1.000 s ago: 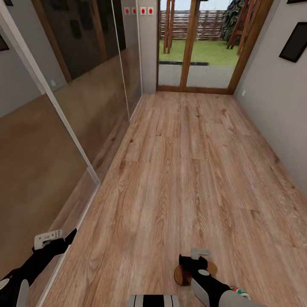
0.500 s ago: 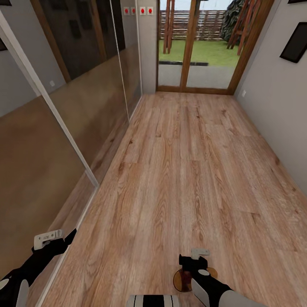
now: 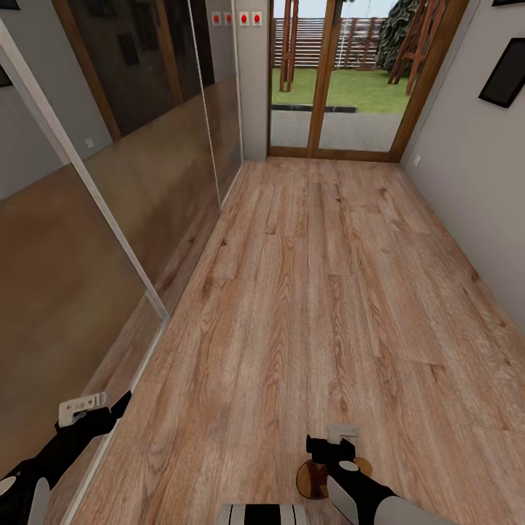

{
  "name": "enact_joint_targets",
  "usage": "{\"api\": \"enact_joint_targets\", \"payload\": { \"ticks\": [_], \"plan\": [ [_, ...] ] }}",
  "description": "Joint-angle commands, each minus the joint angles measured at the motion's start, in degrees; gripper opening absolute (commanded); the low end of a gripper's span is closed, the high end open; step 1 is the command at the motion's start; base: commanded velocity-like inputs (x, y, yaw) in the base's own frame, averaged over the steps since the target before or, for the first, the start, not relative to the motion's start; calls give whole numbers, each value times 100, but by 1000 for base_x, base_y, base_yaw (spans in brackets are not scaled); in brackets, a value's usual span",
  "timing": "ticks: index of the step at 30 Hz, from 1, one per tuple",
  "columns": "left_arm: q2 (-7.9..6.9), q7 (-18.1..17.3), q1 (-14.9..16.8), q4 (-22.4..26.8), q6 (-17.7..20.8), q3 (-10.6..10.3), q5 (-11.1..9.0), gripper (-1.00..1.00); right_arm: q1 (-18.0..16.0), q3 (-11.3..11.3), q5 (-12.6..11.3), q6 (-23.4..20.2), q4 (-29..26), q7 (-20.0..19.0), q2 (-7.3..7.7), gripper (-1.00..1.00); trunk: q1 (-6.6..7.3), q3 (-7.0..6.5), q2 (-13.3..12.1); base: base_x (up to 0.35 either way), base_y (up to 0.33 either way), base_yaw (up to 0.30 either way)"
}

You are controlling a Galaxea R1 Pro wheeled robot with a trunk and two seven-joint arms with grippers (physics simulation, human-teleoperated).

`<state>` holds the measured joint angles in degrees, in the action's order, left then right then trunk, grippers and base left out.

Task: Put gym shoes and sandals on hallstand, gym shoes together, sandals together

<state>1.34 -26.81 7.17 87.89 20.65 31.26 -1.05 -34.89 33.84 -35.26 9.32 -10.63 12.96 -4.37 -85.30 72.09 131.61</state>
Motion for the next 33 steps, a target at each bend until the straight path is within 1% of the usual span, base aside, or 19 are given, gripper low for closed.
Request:
{"api": "enact_joint_targets", "payload": {
  "ticks": [1, 9, 10, 18, 22, 33],
  "plan": [
    [0, 0, -1, 0, 0, 1, 0, 100, 0, 0, -2, 0, 0, 1, 0, 100, 0, 0, 0, 0, 0, 0],
    [3, 10, 2, 0, 0, 1, 9, 100, 0, 0, -7, 0, 0, 1, 1, 100, 0, 0, 0, 0, 0, 0],
    [1, 15, 2, 0, 0, -1, 40, 100, 0, 0, -7, -2, -3, 1, -1, 100, 0, 0, 0, 0, 0, 0],
    [7, 9, -5, 0, 0, -6, 72, 100, 0, -7, -17, -3, -8, 3, 6, 100, 0, 0, 0, 0, 0, -1],
    [7, 9, -4, 0, 0, -12, 70, 100, 0, -9, -17, -3, -9, -3, 6, 100, 0, 0, 0, 0, 0, -205],
    [6, 0, -5, 0, 0, -14, 70, 100, 0, -9, -21, -5, -9, -4, 6, 100, 0, 0, 0, 0, 0, -287]
  ]
}}
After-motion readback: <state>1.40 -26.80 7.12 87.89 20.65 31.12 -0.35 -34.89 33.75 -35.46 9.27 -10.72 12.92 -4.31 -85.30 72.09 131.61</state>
